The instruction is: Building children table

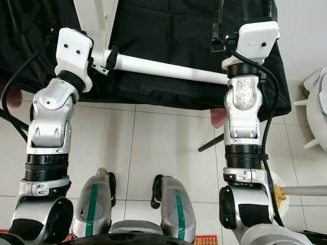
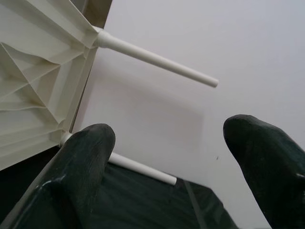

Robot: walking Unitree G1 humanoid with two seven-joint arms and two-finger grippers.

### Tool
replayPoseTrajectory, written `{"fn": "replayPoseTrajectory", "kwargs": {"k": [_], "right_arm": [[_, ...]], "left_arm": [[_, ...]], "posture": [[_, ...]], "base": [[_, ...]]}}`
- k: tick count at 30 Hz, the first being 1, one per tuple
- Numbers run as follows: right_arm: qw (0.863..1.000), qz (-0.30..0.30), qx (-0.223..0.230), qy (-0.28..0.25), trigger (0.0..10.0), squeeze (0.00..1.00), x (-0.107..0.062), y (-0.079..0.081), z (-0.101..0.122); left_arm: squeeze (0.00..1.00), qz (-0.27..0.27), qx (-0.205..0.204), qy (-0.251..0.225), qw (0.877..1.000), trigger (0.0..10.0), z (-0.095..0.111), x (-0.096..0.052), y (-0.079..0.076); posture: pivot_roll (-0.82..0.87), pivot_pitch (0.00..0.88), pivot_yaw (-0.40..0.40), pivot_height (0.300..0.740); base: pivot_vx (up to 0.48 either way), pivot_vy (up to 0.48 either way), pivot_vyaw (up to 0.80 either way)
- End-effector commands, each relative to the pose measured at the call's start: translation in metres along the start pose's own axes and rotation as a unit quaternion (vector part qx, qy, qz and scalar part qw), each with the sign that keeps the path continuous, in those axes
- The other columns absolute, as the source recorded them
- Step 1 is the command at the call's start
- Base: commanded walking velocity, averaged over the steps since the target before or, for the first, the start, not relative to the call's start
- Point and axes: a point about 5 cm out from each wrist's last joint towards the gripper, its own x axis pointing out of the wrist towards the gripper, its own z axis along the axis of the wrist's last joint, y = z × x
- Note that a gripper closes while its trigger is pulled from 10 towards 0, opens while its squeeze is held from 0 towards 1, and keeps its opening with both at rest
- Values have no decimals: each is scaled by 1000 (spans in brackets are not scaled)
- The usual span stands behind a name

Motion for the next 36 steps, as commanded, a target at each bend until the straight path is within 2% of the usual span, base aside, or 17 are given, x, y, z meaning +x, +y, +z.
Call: {"fn": "replayPoseTrajectory", "kwargs": {"k": [1, 2, 3, 5, 7, 10, 15, 36], "right_arm": [[997, 17, 50, 48, 10000, 0, -4, 7, -15], [997, 17, 50, 48, 10000, 0, -4, 7, -15], [992, 33, 92, 83, 10000, 0, -9, 15, -25], [979, 67, 142, 131, 10000, 0, -19, 33, -38], [975, 72, 153, 142, 10000, 0, -21, 39, -41], [971, 79, 161, 157, 10000, 0, -23, 46, -45], [971, 82, 160, 159, 10000, 0, -21, 46, -47], [968, 107, 159, 165, 10000, 0, -20, 46, -49]], "left_arm": [[0, 89, 3, 1, 996, 10000, 1, 0, 12], [0, 89, 3, 1, 996, 10000, 1, 0, 12], [0, 91, 2, 3, 996, 10000, -1, 0, 12], [0, 92, 0, 8, 996, 10000, -4, -1, 10], [0, 91, 0, 11, 996, 10000, -6, -1, 9], [0, 92, 8, 19, 996, 10000, -9, 1, 6], [0, 86, -6, 19, 996, 10000, -10, 3, 4], [0, 88, 4, 29, 996, 10000, -12, 4, 0]], "posture": [[129, 81, -92, 740], [129, 81, -92, 740], [132, 77, -94, 740], [136, 70, -98, 740], [136, 65, -99, 740], [137, 51, -99, 740], [138, 39, -101, 740], [134, 24, -108, 740]], "base": [[0, 0, 0], [0, 0, 0], [0, 0, 0], [0, 0, 0], [0, 0, 0], [0, 0, 0], [0, 0, 0], [0, 0, 0]]}}
